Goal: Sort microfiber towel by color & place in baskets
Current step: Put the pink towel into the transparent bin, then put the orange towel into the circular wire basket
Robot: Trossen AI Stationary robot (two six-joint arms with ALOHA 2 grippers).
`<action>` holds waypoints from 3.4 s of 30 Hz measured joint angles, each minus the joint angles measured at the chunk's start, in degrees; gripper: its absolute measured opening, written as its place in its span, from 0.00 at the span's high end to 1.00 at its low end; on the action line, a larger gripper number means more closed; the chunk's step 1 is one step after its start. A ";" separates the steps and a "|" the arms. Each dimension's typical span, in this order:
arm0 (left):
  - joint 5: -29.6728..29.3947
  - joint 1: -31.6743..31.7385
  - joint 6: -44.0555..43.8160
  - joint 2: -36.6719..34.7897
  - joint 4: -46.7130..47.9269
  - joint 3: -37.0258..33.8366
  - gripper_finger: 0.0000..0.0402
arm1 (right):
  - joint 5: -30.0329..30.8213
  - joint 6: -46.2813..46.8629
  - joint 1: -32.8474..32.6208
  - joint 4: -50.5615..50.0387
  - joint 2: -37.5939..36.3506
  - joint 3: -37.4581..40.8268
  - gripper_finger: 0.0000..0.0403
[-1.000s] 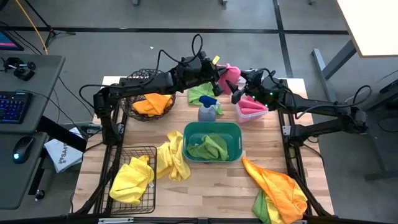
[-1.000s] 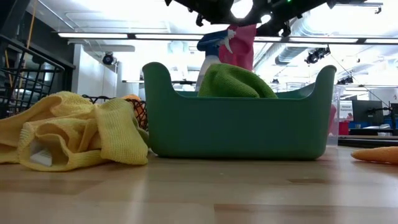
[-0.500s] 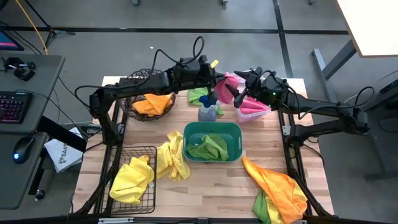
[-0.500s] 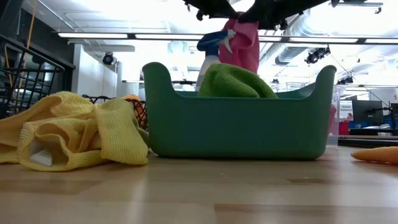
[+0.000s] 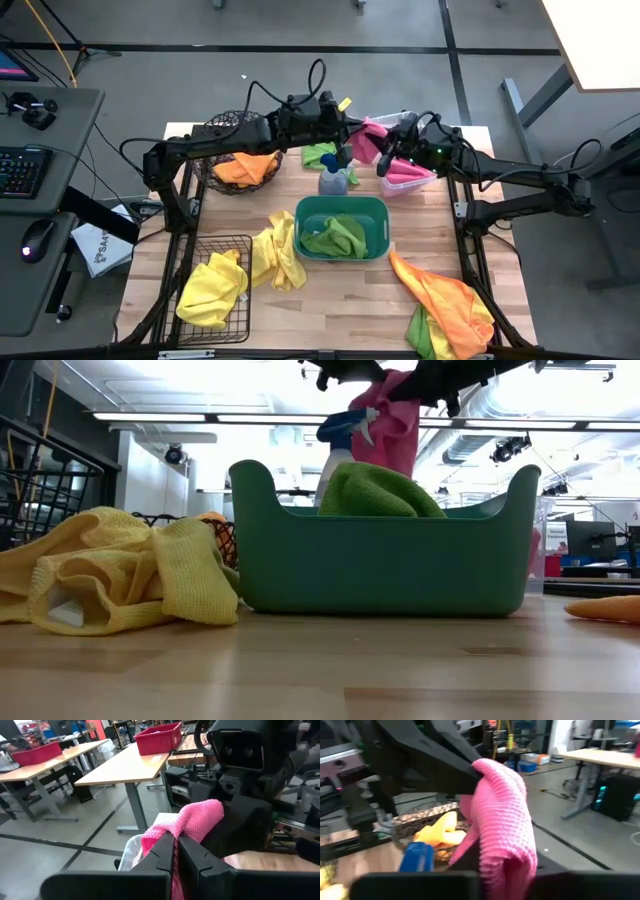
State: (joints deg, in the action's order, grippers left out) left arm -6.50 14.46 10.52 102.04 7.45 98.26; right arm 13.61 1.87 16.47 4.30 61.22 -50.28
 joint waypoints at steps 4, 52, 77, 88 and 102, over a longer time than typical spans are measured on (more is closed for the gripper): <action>-2.37 0.04 -0.93 -0.44 2.06 -0.01 0.94 | -0.41 1.62 0.17 -3.45 -1.76 0.00 0.94; -4.55 -0.66 -20.18 -38.85 7.65 -31.58 0.59 | -12.72 19.43 17.90 -47.71 -10.80 -2.70 0.22; -4.00 -0.61 -16.45 -43.14 9.79 -31.56 0.59 | -31.97 90.87 -52.79 -52.31 5.94 1.87 0.20; -4.33 1.28 -13.27 -43.23 7.36 -31.56 0.59 | -32.16 94.46 -55.41 -46.06 22.76 3.08 0.20; 1.97 1.36 -12.33 -51.21 -7.89 -31.45 0.59 | -18.43 84.91 -55.22 -61.99 26.20 -8.81 0.95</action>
State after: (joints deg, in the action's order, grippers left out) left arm -4.54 15.81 -1.80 50.83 -0.44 66.81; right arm -4.81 86.78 -38.75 -57.69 87.42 -59.10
